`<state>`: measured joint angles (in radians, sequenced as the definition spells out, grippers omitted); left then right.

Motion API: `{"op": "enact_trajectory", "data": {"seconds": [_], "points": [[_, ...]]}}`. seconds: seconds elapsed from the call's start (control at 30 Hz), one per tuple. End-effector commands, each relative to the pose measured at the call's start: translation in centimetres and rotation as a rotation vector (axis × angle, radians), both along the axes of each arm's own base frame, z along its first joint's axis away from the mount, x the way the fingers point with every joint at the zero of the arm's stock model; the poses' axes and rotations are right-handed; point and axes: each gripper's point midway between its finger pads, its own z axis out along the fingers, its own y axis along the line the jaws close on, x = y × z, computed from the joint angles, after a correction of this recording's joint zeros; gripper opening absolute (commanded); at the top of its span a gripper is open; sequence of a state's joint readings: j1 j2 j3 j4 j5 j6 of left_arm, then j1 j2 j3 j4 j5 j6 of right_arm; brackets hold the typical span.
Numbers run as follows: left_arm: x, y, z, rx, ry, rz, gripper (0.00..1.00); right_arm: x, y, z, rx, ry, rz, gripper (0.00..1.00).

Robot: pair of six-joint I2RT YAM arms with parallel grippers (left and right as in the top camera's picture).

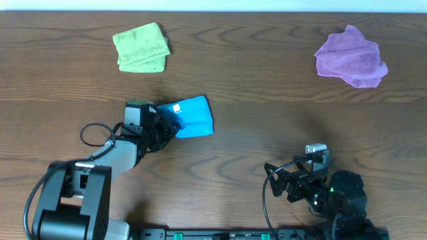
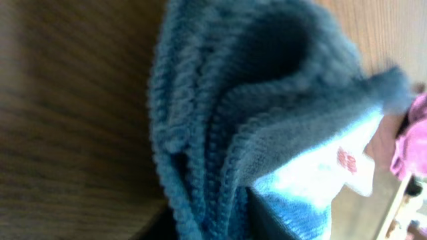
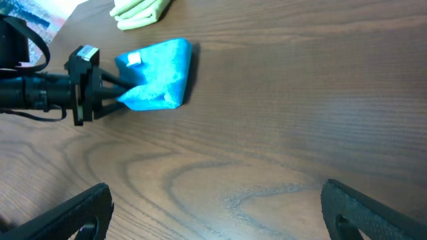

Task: Fold the cloth
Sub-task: 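Lift the folded blue cloth with the left gripper and carry it to the green cloth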

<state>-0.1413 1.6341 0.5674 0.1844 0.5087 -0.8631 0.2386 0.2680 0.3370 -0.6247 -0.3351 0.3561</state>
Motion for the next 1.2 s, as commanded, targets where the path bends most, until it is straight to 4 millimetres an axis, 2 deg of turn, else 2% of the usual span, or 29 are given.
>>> {"op": "enact_trajectory", "data": {"seconds": [0.0, 0.1, 0.17, 0.3, 0.5, 0.6, 0.7, 0.83, 1.0, 1.17], "points": [[0.4, -0.8, 0.2, -0.027, -0.037, -0.043, 0.06, 0.1, -0.3, -0.2, 0.002, 0.004, -0.022, 0.99], [2.7, -2.5, 3.7, -0.124, -0.171, -0.101, 0.06, 0.1, -0.3, -0.2, 0.002, 0.004, -0.022, 0.99], [4.4, -3.0, 5.9, -0.149, -0.219, -0.108, 0.06, 0.1, -0.3, -0.2, 0.002, 0.004, -0.022, 0.99], [8.5, -3.6, 11.7, -0.157, -0.301, -0.112, 0.06, 0.1, -0.3, -0.2, 0.002, 0.004, -0.022, 0.99], [14.3, -0.9, 19.7, -0.045, -0.357, -0.041, 0.06, 0.1, -0.3, -0.2, 0.002, 0.004, -0.022, 0.99], [17.0, 0.6, 22.4, -0.031, -0.37, -0.018, 0.06, 0.1, -0.3, -0.2, 0.002, 0.004, -0.022, 0.99], [19.5, 1.5, 23.3, -0.036, -0.371, -0.016, 0.06, 0.1, -0.3, -0.2, 0.002, 0.004, -0.022, 0.99], [23.1, 2.8, 22.9, -0.051, -0.368, -0.009, 0.06, 0.1, -0.3, -0.2, 0.002, 0.004, -0.022, 0.99], [26.1, 4.5, 20.8, -0.072, -0.352, 0.006, 0.05, 0.1, -0.3, -0.2, 0.002, 0.004, -0.022, 0.99], [27.6, 6.5, 18.4, -0.086, -0.324, 0.028, 0.05, 0.1, -0.3, -0.2, 0.002, 0.004, -0.022, 0.99]]}}
